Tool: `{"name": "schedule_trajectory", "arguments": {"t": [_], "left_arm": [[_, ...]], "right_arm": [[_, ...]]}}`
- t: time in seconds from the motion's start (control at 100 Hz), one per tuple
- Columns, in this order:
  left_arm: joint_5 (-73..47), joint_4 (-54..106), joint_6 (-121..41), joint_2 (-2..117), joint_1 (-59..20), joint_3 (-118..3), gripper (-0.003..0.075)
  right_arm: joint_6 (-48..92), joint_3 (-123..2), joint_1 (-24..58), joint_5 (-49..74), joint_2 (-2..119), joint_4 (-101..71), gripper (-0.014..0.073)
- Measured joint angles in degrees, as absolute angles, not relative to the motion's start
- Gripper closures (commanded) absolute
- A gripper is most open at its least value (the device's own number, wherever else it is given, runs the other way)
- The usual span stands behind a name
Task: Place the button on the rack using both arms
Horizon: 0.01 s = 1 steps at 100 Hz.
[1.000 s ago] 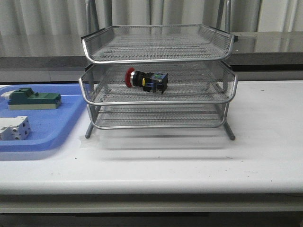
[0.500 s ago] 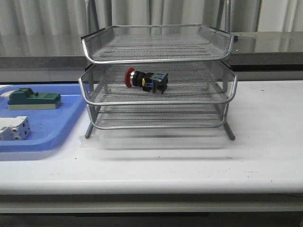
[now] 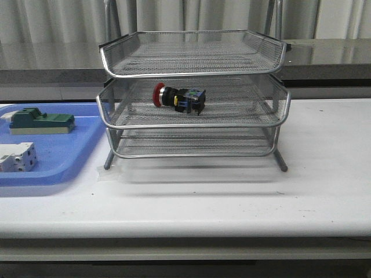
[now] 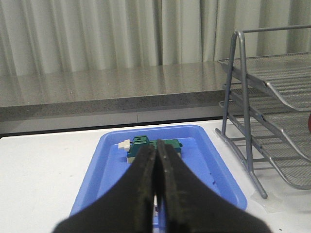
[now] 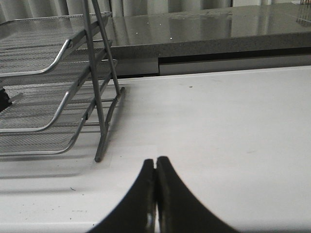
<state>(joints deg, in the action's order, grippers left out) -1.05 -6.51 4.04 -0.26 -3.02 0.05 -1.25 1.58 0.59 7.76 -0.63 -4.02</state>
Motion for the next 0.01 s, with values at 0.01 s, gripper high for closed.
{"name": "schedule_trajectory", "arguments": {"t": [0.01], "left_arm": [[-1.1, -6.5, 4.0, -0.3, -3.0, 0.0, 0.0740]], "right_arm": [[-1.2, 1.6, 0.6, 7.8, -0.6, -4.0, 0.0653]]}}
